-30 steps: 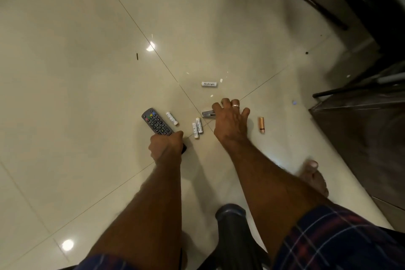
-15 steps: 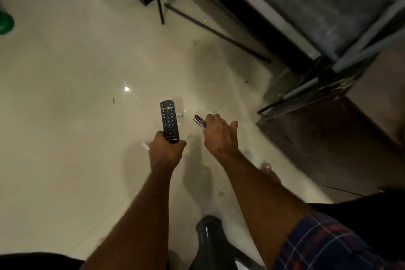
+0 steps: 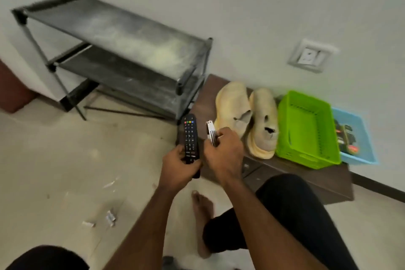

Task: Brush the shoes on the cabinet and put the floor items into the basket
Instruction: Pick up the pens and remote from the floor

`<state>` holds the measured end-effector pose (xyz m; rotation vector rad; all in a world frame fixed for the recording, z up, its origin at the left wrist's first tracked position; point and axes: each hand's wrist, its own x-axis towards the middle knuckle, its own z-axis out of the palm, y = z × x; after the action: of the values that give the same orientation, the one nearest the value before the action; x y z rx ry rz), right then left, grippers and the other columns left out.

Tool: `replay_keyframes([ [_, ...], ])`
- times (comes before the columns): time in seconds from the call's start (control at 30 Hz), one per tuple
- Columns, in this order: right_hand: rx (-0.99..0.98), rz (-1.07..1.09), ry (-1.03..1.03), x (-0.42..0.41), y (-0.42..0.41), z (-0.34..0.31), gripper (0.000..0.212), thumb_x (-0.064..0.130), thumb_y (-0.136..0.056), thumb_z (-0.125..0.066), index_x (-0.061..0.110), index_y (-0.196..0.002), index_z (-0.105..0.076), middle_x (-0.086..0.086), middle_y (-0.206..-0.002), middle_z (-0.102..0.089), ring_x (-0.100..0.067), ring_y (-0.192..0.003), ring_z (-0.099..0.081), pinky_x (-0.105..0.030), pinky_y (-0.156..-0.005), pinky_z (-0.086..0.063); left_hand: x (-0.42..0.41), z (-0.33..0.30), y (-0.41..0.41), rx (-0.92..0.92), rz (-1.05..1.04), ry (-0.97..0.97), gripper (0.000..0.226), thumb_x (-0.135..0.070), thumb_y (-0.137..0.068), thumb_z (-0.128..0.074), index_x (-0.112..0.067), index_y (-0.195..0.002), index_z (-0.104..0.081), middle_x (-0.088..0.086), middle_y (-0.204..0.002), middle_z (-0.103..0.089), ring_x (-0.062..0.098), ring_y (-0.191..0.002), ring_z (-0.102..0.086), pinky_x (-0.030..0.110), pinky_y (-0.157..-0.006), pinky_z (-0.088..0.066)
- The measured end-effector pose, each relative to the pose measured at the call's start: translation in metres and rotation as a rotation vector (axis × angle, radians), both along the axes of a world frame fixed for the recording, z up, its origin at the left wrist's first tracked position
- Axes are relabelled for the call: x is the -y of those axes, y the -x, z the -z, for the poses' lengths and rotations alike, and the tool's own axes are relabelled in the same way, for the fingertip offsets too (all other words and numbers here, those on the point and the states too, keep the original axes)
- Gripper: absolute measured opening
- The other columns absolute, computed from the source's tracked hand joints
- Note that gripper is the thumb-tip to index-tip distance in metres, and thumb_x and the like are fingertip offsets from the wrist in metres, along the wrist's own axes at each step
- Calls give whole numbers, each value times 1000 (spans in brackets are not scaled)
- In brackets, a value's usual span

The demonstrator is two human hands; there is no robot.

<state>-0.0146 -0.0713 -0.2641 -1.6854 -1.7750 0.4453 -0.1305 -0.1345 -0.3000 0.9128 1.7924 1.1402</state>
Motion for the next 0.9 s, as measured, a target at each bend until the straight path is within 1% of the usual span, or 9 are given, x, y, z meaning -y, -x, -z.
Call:
replay_keyframes([
  [0.03,-36,39,-35,-3,-19,-15,20,33,-74,-68,20,-88,-61,2,-84,-61,-20,-77,-58,-36,-70,-48,-7,-10,-13,-12,31,-21,27,-10,-72,-83,-24,-87,-66,-8,-77,-75,10,-67,-73,34,-57,-61],
  [0.07,-68,89,-73,-8,-43,-30,19,33,-74,-68,21,-87,-62,3,-83,-62,-19,-76,-58,-34,-69,-48,-17,-25,-30,-39,78,-53,28,-13,-71,-84,-25,-88,-66,-11,-78,-74,4,-69,-73,33,-62,-62],
  [0.17,-143,277,-119,-23,-119,-68,21,39,-73,-65,20,-82,-64,0,-77,-67,-25,-76,-63,-38,-69,-51,-49,-67,-79,-77,222,-129,29,-14,-73,-85,-25,-94,-68,-16,-81,-73,-7,-72,-70,14,-64,-55],
  [0.23,-161,411,-68,-37,-172,-85,19,36,-75,-69,20,-83,-65,-3,-79,-70,-30,-82,-65,-38,-72,-51,-71,-93,-110,-98,255,-184,26,-15,-73,-83,-28,-88,-67,-19,-76,-71,-6,-72,-70,14,-65,-55],
  [0.3,-117,503,31,-53,-219,-95,19,34,-76,-72,19,-86,-66,-6,-87,-72,-32,-91,-65,-36,-77,-48,-93,-110,-140,-162,275,-191,22,-24,-71,-83,-34,-79,-64,-22,-70,-69,-3,-72,-70,20,-67,-55],
  [0.47,155,392,321,-103,-268,-76,34,34,-75,-70,5,-93,-70,-19,-97,-72,-38,-96,-68,-36,-77,-52,-139,-121,-186,-274,305,-111,21,-43,-64,-77,-31,-78,-65,-11,-76,-71,13,-78,-71,30,-72,-57],
  [0.6,269,250,461,-132,-269,-47,38,28,-80,-69,3,-107,-61,-19,-113,-66,-39,-108,-64,-38,-83,-52,-161,-117,-207,-322,362,-49,23,-39,-67,-80,-21,-74,-67,-6,-73,-71,17,-75,-70,30,-65,-55],
  [0.77,246,215,571,-149,-266,-6,39,29,-82,-72,6,-111,-60,-16,-119,-64,-36,-109,-63,-38,-80,-52,-179,-109,-221,-361,397,37,23,-37,-68,-78,-18,-72,-67,2,-75,-74,21,-74,-71,39,-68,-61],
  [0.9,246,177,591,-157,-275,-4,46,33,-77,-79,7,-110,-61,-15,-115,-66,-33,-108,-65,-35,-77,-51,-192,-107,-241,-361,390,70,23,-37,-70,-82,-17,-74,-71,3,-75,-74,20,-74,-72,37,-68,-61],
])
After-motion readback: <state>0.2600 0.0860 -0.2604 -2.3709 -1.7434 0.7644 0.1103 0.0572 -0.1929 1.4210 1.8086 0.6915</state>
